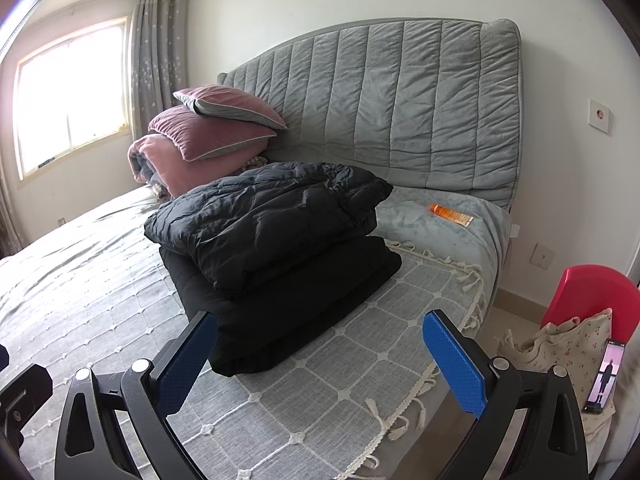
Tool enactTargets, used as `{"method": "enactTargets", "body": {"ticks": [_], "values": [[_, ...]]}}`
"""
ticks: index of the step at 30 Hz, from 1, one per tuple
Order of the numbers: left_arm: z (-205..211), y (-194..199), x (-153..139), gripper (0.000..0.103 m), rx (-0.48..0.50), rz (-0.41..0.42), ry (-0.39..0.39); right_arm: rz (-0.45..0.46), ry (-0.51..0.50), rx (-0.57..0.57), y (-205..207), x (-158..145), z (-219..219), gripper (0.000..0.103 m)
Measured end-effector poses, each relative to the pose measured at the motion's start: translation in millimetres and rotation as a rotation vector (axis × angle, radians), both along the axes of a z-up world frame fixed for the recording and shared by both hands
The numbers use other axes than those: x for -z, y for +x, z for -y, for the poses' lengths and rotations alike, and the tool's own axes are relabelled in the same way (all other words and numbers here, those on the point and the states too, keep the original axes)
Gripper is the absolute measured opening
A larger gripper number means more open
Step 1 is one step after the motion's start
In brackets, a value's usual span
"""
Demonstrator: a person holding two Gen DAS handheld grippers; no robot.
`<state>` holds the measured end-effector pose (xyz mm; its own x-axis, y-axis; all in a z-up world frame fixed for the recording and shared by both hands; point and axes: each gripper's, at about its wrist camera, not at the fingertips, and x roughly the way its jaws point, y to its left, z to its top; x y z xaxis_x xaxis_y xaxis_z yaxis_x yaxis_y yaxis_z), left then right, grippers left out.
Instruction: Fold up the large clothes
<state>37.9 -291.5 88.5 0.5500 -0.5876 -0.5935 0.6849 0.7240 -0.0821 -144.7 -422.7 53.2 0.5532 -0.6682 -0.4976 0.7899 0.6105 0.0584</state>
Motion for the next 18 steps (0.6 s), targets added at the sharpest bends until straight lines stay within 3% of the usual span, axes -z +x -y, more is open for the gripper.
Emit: {"method": "enactTargets", "body": {"ticks": [18], "values": [[0.1, -6.3, -0.9, 0.102, 0.021, 0.002, -0.006, -0.001, 0.002, 0.004, -1.8, 1.4, 1.1, 0.103]]}}
